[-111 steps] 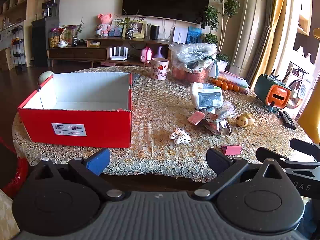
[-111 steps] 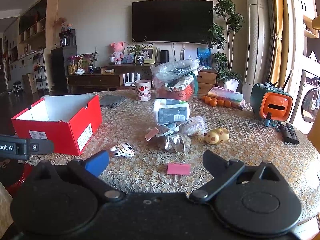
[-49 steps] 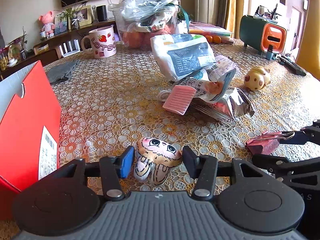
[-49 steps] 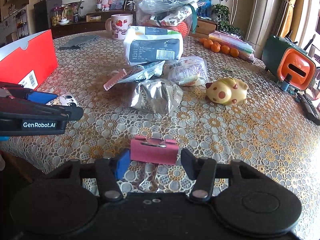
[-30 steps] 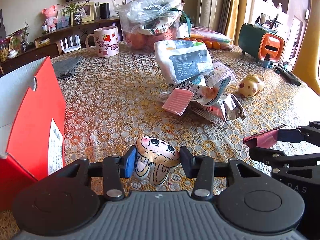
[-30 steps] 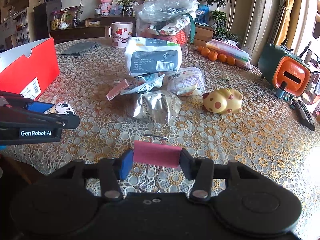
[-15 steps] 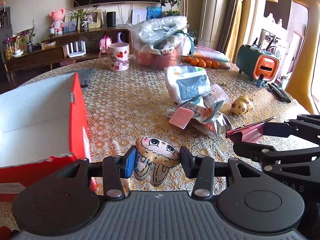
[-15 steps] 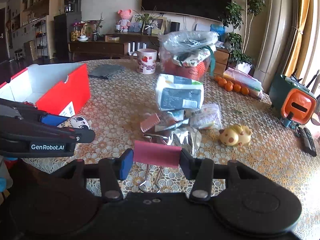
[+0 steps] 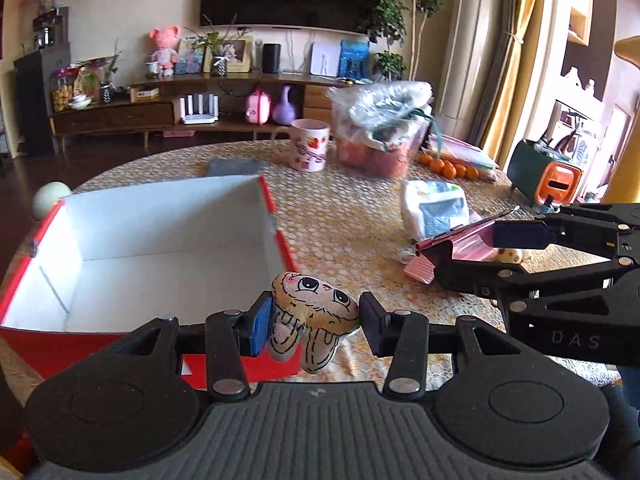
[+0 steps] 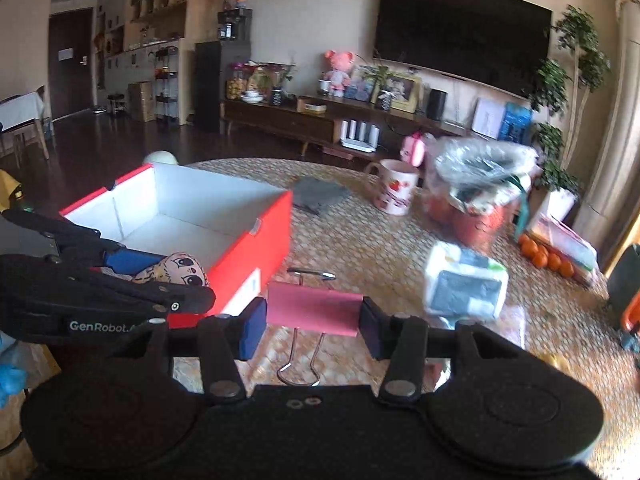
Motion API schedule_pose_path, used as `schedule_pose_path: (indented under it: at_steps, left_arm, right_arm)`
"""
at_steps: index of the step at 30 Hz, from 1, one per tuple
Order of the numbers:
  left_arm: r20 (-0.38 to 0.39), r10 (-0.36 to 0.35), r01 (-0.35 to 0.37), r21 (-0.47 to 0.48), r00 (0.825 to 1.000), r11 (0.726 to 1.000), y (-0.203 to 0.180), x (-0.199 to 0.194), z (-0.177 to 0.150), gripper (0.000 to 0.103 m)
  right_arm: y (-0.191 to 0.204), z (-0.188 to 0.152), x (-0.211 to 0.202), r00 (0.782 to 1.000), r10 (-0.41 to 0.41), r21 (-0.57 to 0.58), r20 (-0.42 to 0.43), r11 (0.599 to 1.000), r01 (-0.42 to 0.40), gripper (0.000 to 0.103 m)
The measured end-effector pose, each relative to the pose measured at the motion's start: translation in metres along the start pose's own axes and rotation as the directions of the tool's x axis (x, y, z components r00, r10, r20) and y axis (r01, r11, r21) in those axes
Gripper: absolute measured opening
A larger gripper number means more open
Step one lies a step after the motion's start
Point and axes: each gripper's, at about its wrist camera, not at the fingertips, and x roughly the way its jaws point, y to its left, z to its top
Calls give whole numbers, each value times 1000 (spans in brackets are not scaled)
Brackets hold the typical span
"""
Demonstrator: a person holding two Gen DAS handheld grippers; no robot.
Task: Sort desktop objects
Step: 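Carry the plush and the binder clip with both tools over the red box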
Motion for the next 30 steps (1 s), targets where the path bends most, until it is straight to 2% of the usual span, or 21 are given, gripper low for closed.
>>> schedule_pose_path:
  at_steps: [10,14,21,26,30]
  left_arm:
    - [6,105,-104,-29,994,994,68,-15,17,45]
    - [-18,144,-144,-29,989,989,95,-10,25,45]
    - [-83,178,-180,-25,981,983,133,15,45,45]
    - [-142,183,-188,-19,973,982,153,44,54,45]
    - [-198,181,-186,-5,963,983,165,72,57,45]
  right_arm:
    - [43,48,24,994,106,-88,31,991,-103,49]
    - [54,63,41,991,133,-87,9,988,-131,49]
    - [75,78,70,986,167,-126,-11,978,-167,49]
    - [84,84,98,987,161,-133,-24,978,-163,49]
    - [90,85,120,985,157,-113,-78,980,-165,49]
